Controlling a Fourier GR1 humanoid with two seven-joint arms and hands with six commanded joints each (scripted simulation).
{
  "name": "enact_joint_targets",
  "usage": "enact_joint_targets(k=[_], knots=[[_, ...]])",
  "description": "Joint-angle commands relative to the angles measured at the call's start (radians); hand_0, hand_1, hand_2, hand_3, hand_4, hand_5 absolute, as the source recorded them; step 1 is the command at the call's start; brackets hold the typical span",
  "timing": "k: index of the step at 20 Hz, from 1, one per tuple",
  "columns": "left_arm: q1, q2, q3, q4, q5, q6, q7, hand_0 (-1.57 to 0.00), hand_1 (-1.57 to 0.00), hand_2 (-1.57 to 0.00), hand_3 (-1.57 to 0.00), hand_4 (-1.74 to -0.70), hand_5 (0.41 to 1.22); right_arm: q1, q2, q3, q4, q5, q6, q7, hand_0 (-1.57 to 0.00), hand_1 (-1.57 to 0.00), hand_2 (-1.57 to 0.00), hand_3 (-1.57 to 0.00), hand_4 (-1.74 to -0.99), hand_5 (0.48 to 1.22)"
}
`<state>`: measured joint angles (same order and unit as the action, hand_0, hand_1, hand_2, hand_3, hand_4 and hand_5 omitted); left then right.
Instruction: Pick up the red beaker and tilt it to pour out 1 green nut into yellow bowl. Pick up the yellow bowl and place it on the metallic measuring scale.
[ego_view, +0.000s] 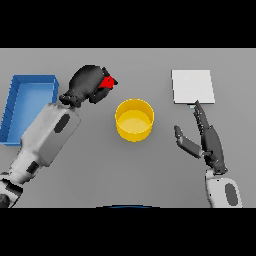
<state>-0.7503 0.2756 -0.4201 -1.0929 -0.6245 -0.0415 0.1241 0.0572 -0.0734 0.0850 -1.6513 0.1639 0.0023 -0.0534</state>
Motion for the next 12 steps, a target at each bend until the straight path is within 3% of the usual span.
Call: enact_joint_targets(k=[1, 3, 6, 9, 12], knots=[[-0.030, 0.006, -0.035, 0.013, -0.028, -0.034, 0.016, -1.57, -1.57, -1.57, -1.57, -1.73, 1.182, -0.001, 0.003, 0.006, 0.001, 0.006, -0.001, -0.001, 0.00, 0.00, 0.00, 0.00, -1.289, 0.695], [-0.053, 0.024, -0.096, 0.024, -0.063, -0.090, 0.006, -1.57, -1.57, -1.57, -1.57, -1.73, 1.196, -0.007, 0.004, 0.008, -0.005, 0.010, -0.005, 0.005, 0.00, 0.00, 0.00, 0.00, -1.290, 0.694], [-0.127, 0.047, -0.172, 0.056, -0.116, -0.181, 0.011, -1.57, -1.57, -1.57, -1.57, -1.61, 1.208, -0.011, 0.017, -0.007, -0.001, -0.023, -0.001, 0.025, 0.00, 0.00, 0.00, 0.00, -1.284, 0.678], [-0.195, 0.057, -0.255, 0.091, -0.168, -0.263, 0.030, -1.57, -1.57, -1.57, -1.36, -1.66, 1.214, 0.000, 0.032, -0.008, 0.002, -0.033, -0.003, 0.020, 0.00, 0.00, 0.00, 0.00, -1.279, 0.651], [-0.272, 0.048, -0.338, 0.141, -0.214, -0.325, 0.027, -1.57, -1.57, -1.57, -1.30, -1.69, 1.218, -0.008, 0.026, -0.023, 0.001, -0.059, 0.007, 0.034, 0.00, 0.00, 0.00, 0.00, -1.299, 0.627]])
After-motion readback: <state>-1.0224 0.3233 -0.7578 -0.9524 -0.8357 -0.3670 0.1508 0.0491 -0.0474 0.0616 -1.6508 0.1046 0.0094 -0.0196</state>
